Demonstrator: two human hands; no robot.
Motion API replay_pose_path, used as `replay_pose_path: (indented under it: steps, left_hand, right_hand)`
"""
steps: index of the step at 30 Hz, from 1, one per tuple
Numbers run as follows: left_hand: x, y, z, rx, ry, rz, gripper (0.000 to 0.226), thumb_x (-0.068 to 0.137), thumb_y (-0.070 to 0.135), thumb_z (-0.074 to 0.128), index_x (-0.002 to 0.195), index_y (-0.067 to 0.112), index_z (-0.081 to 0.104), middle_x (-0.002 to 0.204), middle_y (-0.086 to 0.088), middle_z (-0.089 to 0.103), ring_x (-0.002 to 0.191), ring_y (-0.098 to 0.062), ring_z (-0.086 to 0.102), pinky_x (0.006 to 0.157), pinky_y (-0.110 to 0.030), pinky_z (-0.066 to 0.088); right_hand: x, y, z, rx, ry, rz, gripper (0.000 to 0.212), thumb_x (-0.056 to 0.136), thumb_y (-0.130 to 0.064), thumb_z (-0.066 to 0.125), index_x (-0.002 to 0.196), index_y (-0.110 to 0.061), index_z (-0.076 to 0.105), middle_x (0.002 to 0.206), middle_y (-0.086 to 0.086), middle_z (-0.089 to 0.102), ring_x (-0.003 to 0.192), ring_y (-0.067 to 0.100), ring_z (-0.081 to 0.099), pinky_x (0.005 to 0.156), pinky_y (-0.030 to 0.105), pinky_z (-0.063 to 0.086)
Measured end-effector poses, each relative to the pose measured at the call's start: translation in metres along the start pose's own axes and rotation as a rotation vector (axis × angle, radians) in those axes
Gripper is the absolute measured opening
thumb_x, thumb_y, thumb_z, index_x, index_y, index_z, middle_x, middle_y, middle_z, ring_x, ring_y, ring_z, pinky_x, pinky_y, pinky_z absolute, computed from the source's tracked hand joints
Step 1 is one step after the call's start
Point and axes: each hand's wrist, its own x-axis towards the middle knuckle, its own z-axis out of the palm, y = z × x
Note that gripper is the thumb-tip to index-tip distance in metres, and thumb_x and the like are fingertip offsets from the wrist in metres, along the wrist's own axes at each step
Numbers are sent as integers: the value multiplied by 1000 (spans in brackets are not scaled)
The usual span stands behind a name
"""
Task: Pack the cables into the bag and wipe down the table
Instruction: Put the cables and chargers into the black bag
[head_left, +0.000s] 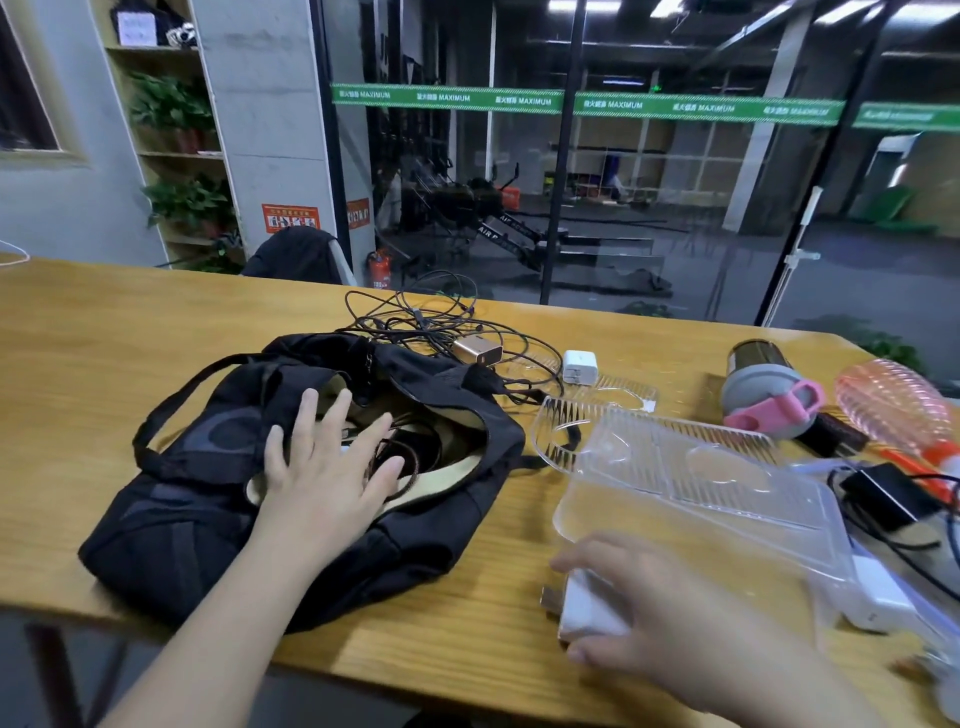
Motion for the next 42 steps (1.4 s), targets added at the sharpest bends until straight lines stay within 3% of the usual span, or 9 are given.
replay_pose_path:
  steps: [4, 12, 17, 23, 29, 33, 36, 39, 42]
  left_hand:
    - [2, -2, 4, -7, 27, -10, 53, 89, 58, 24, 141, 44, 26, 156, 4, -1, 138, -16, -24, 112, -49, -3]
    - [4, -7, 10, -26, 67, -14, 58, 85, 62, 19, 140, 44, 27, 156, 4, 4, 138, -13, -23, 112, -49, -2]
    - [2, -6, 8, -41, 77, -2, 57, 87, 60, 22, 141, 42, 27, 155, 4, 4, 138, -13, -22, 112, -49, -3]
    - [-1, -2, 2, -109, 84, -11, 53, 90, 54, 31, 141, 38, 30, 156, 3, 6, 140, -14, -19, 112, -46, -4]
    - [1, -4, 0, -227, 208, -160, 41, 90, 43, 41, 129, 30, 50, 147, 5, 34, 142, -14, 1, 111, -44, -2]
    - [0, 4, -6, -331, 388, -326, 43, 82, 36, 35, 111, 27, 65, 135, 6, 51, 140, -22, 18, 109, -50, 8]
    - [-4, 0, -7, -373, 334, -268, 36, 88, 31, 39, 117, 27, 61, 140, 6, 45, 140, -23, 14, 105, -50, 14]
    - [-4, -3, -9, -371, 309, -245, 36, 91, 16, 46, 125, 22, 54, 144, 1, 37, 140, -19, 11, 105, -51, 17]
    - [-5, -1, -11, -402, 306, -245, 35, 90, 16, 46, 125, 19, 53, 146, -1, 33, 139, -16, 11, 104, -50, 19]
  right_hand:
    - [-5, 3, 7, 4, 5, 58, 73, 76, -45, 68, 135, -52, 28, 139, -22, 27, 131, 1, 28, 105, 18, 24]
    - [-6, 1, 5, 22, 49, 65, 74, 73, -43, 71, 134, -51, 30, 130, -27, 34, 125, -4, 31, 94, 13, 27]
    - [-1, -5, 1, 56, 133, 21, 72, 73, -40, 73, 133, -48, 33, 115, -32, 36, 110, -9, 35, 83, -2, 24]
    - [15, -31, -11, 139, 220, -88, 61, 73, -32, 74, 121, -47, 41, 112, -33, 44, 103, -12, 41, 83, 6, 34]
    - [50, -79, -23, 252, 357, -235, 57, 69, -33, 77, 114, -44, 44, 108, -26, 53, 102, -5, 49, 83, 20, 45]
    - [86, -104, -24, 293, 421, -237, 54, 71, -36, 77, 115, -34, 46, 109, -17, 58, 101, 4, 53, 83, 26, 46]
    - [119, -109, -19, 249, 400, -146, 55, 75, -38, 73, 120, -25, 44, 114, -8, 56, 103, 11, 51, 78, 26, 43]
    - [150, -110, -8, 134, 342, -65, 48, 79, -31, 68, 119, -16, 44, 112, 2, 58, 100, 22, 54, 73, 32, 44]
    - [169, -112, 3, 44, 274, -19, 41, 81, -24, 64, 116, -12, 47, 110, 8, 57, 101, 28, 54, 73, 33, 44]
